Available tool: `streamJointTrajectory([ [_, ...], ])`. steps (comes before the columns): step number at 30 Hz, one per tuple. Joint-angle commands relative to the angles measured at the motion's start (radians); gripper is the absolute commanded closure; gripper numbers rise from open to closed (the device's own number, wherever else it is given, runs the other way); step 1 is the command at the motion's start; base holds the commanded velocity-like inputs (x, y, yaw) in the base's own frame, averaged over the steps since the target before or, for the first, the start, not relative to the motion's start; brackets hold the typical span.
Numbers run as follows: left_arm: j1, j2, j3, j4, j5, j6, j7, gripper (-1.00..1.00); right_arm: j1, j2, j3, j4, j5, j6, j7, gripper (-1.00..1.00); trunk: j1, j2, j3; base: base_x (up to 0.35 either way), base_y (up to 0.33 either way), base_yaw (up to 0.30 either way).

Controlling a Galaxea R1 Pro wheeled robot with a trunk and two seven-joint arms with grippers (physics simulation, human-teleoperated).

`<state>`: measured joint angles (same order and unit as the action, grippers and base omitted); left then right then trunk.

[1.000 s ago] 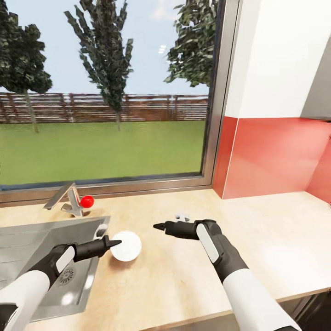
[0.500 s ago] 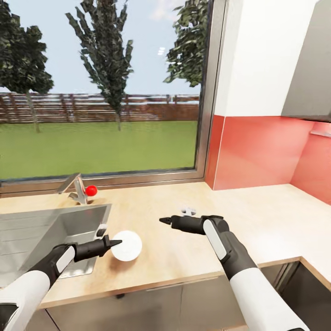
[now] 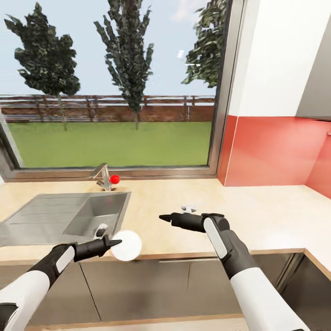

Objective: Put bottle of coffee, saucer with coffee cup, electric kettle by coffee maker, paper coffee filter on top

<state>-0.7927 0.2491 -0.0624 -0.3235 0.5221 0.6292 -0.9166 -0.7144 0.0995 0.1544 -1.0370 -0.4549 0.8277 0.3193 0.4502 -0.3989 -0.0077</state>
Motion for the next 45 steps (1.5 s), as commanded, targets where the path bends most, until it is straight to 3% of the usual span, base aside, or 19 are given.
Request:
streamJointTrajectory([
  [1,0.000,0.001,-0.007,0.000,0.010,0.004,0.002,1.00,0.000,0.000,-0.001,0.000,0.004,0.004,0.004,-1.00,0.000,-0.001,0.000,-0.338,0.000,0.266],
  [5,0.000,0.001,-0.005,-0.001,0.010,0.004,-0.003,1.00,0.000,0.000,0.000,0.000,0.004,0.004,0.004,-1.00,0.000,-0.001,0.002,-0.338,0.000,0.264],
  [9,0.000,0.002,-0.006,-0.002,0.008,0.004,-0.061,1.00,0.000,0.000,0.001,0.000,0.004,0.004,0.004,-1.00,0.000,-0.001,0.004,-0.339,0.000,0.256],
  [13,0.000,0.008,-0.005,-0.001,0.008,0.005,-0.081,1.00,0.000,0.000,0.001,0.001,0.004,0.004,0.004,-1.00,0.000,-0.001,0.006,-0.339,0.000,0.251],
  [15,0.000,0.026,-0.005,-0.002,0.009,0.007,-0.106,1.00,0.000,0.000,0.001,0.002,0.004,0.004,0.004,-1.00,0.000,-0.001,0.008,-0.338,0.000,0.248],
  [16,0.000,0.071,-0.005,-0.001,0.008,0.017,-0.173,1.00,0.000,0.000,0.002,0.008,0.006,0.004,0.004,-1.00,0.000,-0.001,0.008,-0.306,0.000,0.153],
  [17,0.000,0.089,-0.005,-0.001,0.008,0.031,-0.190,1.00,0.001,0.000,0.002,0.012,0.007,0.005,0.004,-1.00,0.000,-0.001,0.008,-0.257,0.000,0.078],
  [20,0.000,0.120,-0.005,-0.001,0.008,0.058,-0.204,1.00,0.001,0.000,0.003,0.034,0.008,0.005,0.004,-1.00,0.000,-0.001,0.008,-0.218,0.000,0.036],
  [22,0.000,0.159,-0.006,-0.002,0.008,0.071,-0.224,1.00,0.001,0.001,0.007,0.114,0.008,0.006,0.006,-1.00,0.000,-0.001,0.009,-0.096,0.000,0.007],
  [24,0.000,0.169,-0.007,-0.002,0.002,0.073,-0.252,1.00,0.001,0.003,0.013,0.224,0.010,0.007,0.007,-1.00,0.000,-0.001,0.009,-0.025,0.000,0.002],
  [26,0.000,0.175,-0.007,-0.001,0.000,0.073,-0.261,1.00,0.001,0.007,0.041,0.303,0.010,0.007,0.008,-1.00,0.000,-0.001,0.009,-0.008,0.000,0.001],
  [27,0.000,0.179,-0.007,-0.001,-0.001,0.073,-0.264,1.00,0.001,0.010,0.087,0.364,0.010,0.006,0.009,-1.00,0.000,-0.001,0.009,-0.003,0.000,0.000],
  [28,0.000,0.180,-0.007,-0.001,-0.001,0.073,-0.265,1.00,0.001,0.010,0.105,0.382,0.009,0.006,0.009,-1.00,0.000,-0.001,0.009,-0.002,0.000,0.000],
  [32,0.000,0.185,-0.007,0.000,-0.003,0.073,-0.267,1.00,0.003,0.029,0.236,0.548,0.009,0.002,0.009,-1.00,0.000,-0.001,0.009,-0.001,0.000,0.000],
  [36,0.000,0.185,-0.009,0.000,-0.002,0.073,-0.269,1.00,0.006,0.048,0.272,0.809,0.011,-0.116,0.007,-1.00,0.000,-0.001,0.009,0.000,0.000,0.000],
  [37,0.000,0.184,-0.011,0.000,-0.001,0.073,-0.269,1.00,0.010,0.051,0.275,0.920,0.014,-0.203,0.003,-1.00,0.000,-0.001,0.009,0.000,0.000,0.000],
  [40,0.001,0.183,-0.014,0.000,0.003,0.073,-0.269,1.00,0.070,0.052,0.275,0.994,0.017,-0.363,-0.044,-1.00,0.000,-0.001,0.009,0.000,0.000,0.000],
  [43,0.001,0.183,-0.015,0.004,-0.003,0.063,-0.263,1.00,0.148,0.052,0.275,1.009,0.016,-0.515,-0.263,-1.00,0.000,-0.001,0.009,0.000,0.000,0.000],
  [45,0.001,0.182,-0.015,0.010,-0.005,0.059,-0.258,1.00,0.176,0.050,0.274,1.010,0.016,-0.568,-0.331,-1.00,0.000,-0.001,0.009,0.000,0.000,0.000],
])
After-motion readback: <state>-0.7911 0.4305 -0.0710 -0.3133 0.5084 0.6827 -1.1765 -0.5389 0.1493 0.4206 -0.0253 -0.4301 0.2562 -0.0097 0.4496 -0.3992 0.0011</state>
